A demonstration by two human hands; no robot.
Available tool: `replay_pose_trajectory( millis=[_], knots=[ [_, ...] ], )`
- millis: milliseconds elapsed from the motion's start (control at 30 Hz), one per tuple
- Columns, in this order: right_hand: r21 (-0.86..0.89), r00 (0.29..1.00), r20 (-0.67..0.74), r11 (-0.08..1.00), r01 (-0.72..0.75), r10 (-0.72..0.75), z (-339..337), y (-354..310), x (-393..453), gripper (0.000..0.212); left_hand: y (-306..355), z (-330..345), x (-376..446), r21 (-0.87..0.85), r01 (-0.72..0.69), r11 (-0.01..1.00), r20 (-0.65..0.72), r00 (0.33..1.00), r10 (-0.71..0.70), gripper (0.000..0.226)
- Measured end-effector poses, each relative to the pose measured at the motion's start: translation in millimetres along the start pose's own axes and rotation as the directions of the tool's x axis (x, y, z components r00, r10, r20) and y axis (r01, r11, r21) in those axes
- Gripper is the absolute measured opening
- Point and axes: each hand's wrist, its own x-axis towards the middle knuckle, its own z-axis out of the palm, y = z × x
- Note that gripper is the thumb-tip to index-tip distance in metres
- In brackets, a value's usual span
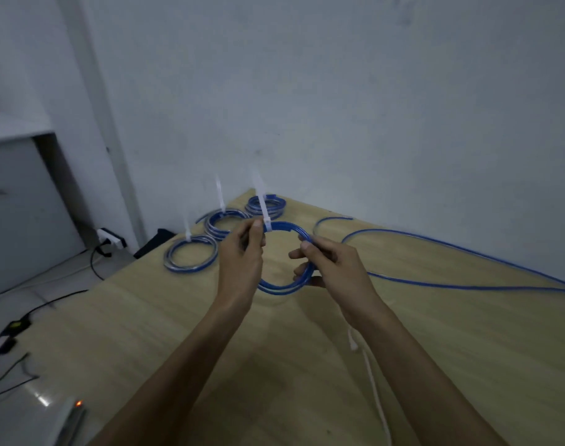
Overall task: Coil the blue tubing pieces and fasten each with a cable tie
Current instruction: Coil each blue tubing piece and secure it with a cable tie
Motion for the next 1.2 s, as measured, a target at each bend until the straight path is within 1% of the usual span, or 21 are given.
replay_pose_trajectory(
  millis=[67,133,200,267,367,467,533,600,700,767,900,1000,1100,1200],
  knots=[
    [-0.025,1.000,0.022,1.000,-0.015,0.015,25,1,13,0.019,-5,-25,10,0.066,-0.029,0.997,-0.026,0.999,0.031,0.025],
    [-0.053,0.999,0.012,0.998,-0.033,0.034,50,2,28,0.016,-10,-47,24,0.145,-0.036,0.989,-0.041,0.998,0.042,0.026],
    [-0.081,0.998,-0.001,0.995,-0.058,0.058,77,4,47,0.014,-15,-72,40,0.283,-0.055,0.957,-0.065,0.995,0.077,0.025],
    [-0.145,0.998,-0.019,0.988,-0.054,0.052,103,6,66,0.018,-22,-96,56,0.407,-0.054,0.912,-0.094,0.990,0.100,0.023],
    [-0.268,0.999,-0.007,0.962,-0.049,0.049,134,11,91,0.018,-36,-124,75,0.474,-0.006,0.881,-0.138,0.987,0.081,0.026],
    [-0.413,0.998,0.037,0.910,-0.033,0.053,158,18,112,0.021,-51,-144,85,0.551,0.013,0.834,-0.140,0.987,0.077,0.027],
    [-0.448,0.997,0.033,0.892,-0.052,0.075,170,25,124,0.020,-60,-151,88,0.577,0.054,0.815,-0.165,0.985,0.052,0.027],
    [-0.481,0.996,0.002,0.873,-0.079,0.091,177,31,133,0.021,-67,-153,91,0.583,0.089,0.808,-0.172,0.985,0.016,0.026],
    [-0.529,0.996,-0.046,0.844,-0.092,0.080,181,38,141,0.020,-73,-155,97,0.594,0.114,0.796,-0.171,0.985,-0.014,0.024],
    [-0.566,0.997,-0.045,0.821,-0.076,0.061,181,41,144,0.015,-76,-157,101,0.608,0.113,0.786,-0.180,0.984,-0.002,0.022],
    [-0.584,0.999,-0.023,0.810,-0.050,0.046,180,46,142,0.011,-87,-158,107,0.640,0.093,0.763,-0.166,0.986,0.019,0.025],
    [-0.587,0.999,-0.027,0.809,-0.034,0.023,177,45,136,0.014,-85,-158,106,0.643,0.080,0.762,-0.154,0.988,0.027,0.027],
    [-0.589,0.999,-0.045,0.806,-0.048,0.026,169,39,126,0.015,-82,-157,102,0.654,0.058,0.755,-0.152,0.987,0.056,0.028],
    [-0.591,0.998,-0.053,0.805,-0.046,0.017,154,32,118,0.019,-74,-151,95,0.670,-0.019,0.742,-0.112,0.986,0.127,0.021]
  ],
)
